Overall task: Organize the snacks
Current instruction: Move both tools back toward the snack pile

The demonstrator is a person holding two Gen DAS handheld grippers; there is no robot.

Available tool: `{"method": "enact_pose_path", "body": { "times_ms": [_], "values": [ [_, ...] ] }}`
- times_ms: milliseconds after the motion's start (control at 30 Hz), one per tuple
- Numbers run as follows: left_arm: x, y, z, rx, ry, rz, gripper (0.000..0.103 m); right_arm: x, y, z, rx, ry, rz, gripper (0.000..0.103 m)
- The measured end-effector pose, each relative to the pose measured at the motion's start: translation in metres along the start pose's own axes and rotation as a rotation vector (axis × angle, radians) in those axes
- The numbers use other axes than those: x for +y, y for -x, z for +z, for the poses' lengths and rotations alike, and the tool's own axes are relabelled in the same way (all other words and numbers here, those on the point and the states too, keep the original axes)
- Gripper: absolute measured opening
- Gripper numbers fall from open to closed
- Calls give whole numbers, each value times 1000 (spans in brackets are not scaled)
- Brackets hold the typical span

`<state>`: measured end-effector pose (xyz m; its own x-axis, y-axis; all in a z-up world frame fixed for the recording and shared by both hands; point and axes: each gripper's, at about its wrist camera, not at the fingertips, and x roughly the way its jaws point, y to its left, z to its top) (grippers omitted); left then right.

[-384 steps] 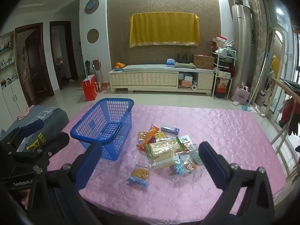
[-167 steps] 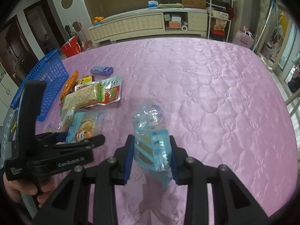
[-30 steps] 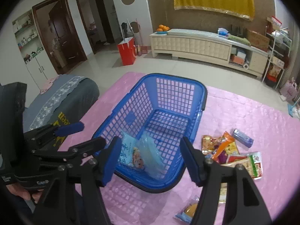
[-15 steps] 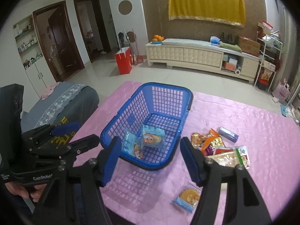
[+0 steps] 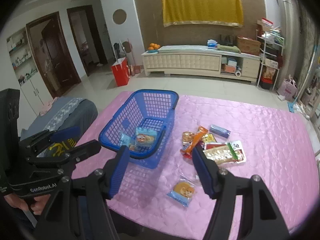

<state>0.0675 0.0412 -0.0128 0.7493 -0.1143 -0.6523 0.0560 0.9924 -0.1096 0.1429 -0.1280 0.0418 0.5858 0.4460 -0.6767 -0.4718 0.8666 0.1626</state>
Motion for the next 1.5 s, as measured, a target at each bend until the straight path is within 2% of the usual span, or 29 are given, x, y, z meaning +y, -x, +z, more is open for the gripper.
{"method": "enact_pose_path", "body": {
  "times_ms": [300, 367, 633, 800, 1033, 1100, 1267, 1500],
  "values": [
    [-38, -10, -3, 11, -37, -25, 70, -33, 20, -15, -3, -18, -35, 70],
    [-44, -15, -5, 19, -37, -30, 79, -42, 21, -19, 4, -27, -44, 70],
    [-71, -40, -13, 66, -64, -39, 80, -71, 19, -34, 34, -55, -65, 70],
    [-84, -58, -19, 103, -77, -41, 80, -89, 11, -44, 63, -66, -76, 79],
    [-92, -85, -35, 170, -70, -24, 80, -110, -17, -53, 136, -79, -79, 83],
    [-93, -94, -41, 191, -69, -17, 80, -114, -26, -56, 156, -81, -77, 90],
    [-94, -114, -53, 228, -64, 10, 80, -124, -57, -63, 232, -72, -74, 90],
    [-76, -145, -72, 282, 31, 50, 80, -135, -110, -72, 360, -43, -32, 90]
  ]
}}
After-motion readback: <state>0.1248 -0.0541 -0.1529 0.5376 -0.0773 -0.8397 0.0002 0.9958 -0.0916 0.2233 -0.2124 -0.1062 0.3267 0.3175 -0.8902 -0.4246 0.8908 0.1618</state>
